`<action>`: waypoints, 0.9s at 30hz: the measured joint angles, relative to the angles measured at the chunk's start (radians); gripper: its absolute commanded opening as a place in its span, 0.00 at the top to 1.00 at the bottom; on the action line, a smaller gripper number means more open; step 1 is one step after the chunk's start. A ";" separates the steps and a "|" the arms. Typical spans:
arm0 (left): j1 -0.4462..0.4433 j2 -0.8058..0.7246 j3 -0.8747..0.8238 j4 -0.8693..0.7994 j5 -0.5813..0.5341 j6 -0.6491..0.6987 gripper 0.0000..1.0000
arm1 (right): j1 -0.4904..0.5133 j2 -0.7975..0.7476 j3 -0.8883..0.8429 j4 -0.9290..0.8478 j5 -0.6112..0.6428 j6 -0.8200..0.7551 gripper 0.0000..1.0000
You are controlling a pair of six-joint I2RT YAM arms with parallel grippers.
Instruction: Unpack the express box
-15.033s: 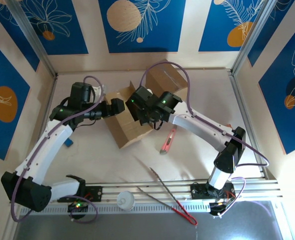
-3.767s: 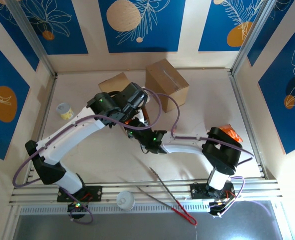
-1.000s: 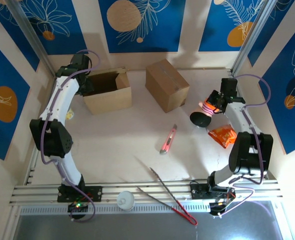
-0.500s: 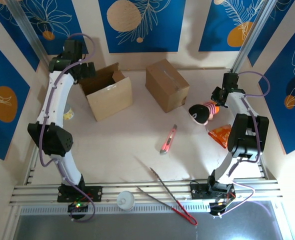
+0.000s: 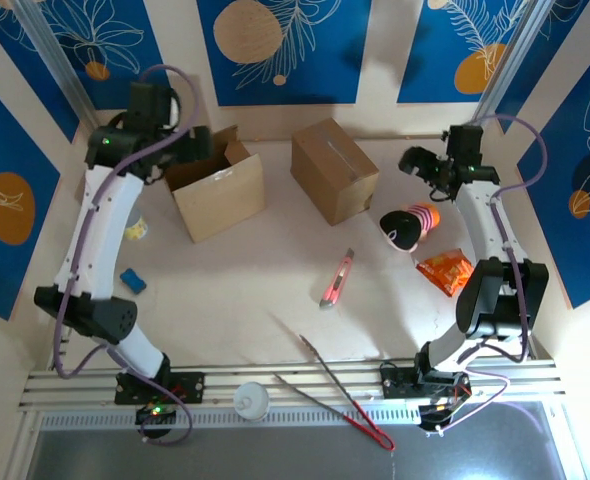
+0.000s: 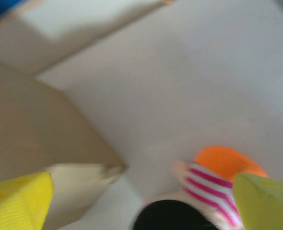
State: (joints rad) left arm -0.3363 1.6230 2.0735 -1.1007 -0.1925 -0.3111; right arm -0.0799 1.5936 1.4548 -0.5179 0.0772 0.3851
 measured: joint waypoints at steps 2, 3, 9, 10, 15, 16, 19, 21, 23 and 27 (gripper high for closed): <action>-0.093 -0.019 -0.032 0.014 0.041 -0.024 0.05 | 0.024 0.036 0.099 -0.039 -0.083 -0.023 0.01; -0.137 -0.020 -0.054 0.028 0.070 -0.039 0.04 | 0.038 0.068 0.158 -0.059 -0.124 -0.035 0.01; -0.234 0.156 -0.072 0.139 0.181 -0.134 0.03 | 0.103 0.281 0.401 -0.137 -0.264 -0.067 0.01; -0.241 0.208 -0.053 0.159 0.191 -0.148 0.03 | 0.111 0.324 0.433 -0.148 -0.280 -0.066 0.01; -0.253 0.441 0.054 0.247 0.230 -0.219 0.03 | 0.120 0.499 0.583 -0.191 -0.314 -0.065 0.00; -0.253 0.481 0.077 0.262 0.237 -0.235 0.03 | 0.120 0.532 0.614 -0.200 -0.320 -0.064 0.01; -0.253 0.570 0.142 0.304 0.253 -0.273 0.03 | 0.120 0.603 0.684 -0.214 -0.343 -0.062 0.02; -0.253 0.613 0.180 0.344 0.261 -0.299 0.03 | 0.120 0.635 0.710 -0.215 -0.361 -0.059 0.04; -0.253 0.638 0.195 0.388 0.270 -0.324 0.03 | 0.120 0.655 0.716 -0.212 -0.384 -0.051 0.06; -0.253 0.690 0.228 0.482 0.292 -0.377 0.03 | 0.120 0.687 0.716 -0.205 -0.428 -0.035 0.09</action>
State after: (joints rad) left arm -0.5896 2.3127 2.3016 -0.6186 0.0998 -0.6876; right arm 0.0402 2.2807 2.1708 -0.7227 -0.3508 0.3500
